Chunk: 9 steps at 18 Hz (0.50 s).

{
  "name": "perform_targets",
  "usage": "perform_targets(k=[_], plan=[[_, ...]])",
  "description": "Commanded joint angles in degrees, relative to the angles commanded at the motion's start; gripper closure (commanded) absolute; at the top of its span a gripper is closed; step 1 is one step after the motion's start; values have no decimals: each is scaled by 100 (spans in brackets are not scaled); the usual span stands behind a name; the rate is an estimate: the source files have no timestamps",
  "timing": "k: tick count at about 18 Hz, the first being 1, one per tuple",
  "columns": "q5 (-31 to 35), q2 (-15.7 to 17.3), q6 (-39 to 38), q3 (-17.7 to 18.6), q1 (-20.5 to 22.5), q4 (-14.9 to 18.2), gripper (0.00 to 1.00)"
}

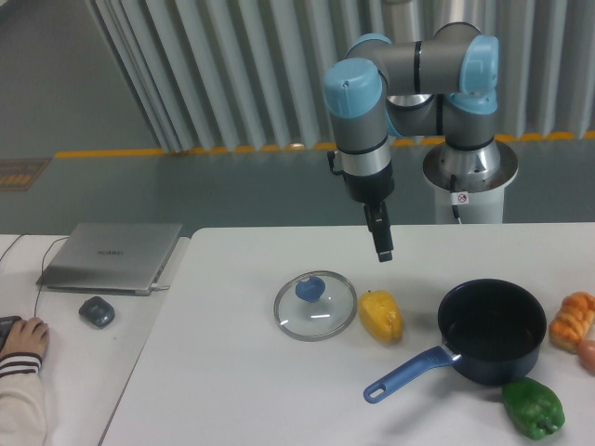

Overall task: Pick up the egg
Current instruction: 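Move the gripper across the table toward the brown egg beside the bread roll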

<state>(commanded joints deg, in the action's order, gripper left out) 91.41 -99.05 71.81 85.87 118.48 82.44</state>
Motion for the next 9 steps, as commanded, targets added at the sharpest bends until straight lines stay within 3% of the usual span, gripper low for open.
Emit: perform_targets(k=[9], plan=[[-105,97,-70,141,88,-26,0]])
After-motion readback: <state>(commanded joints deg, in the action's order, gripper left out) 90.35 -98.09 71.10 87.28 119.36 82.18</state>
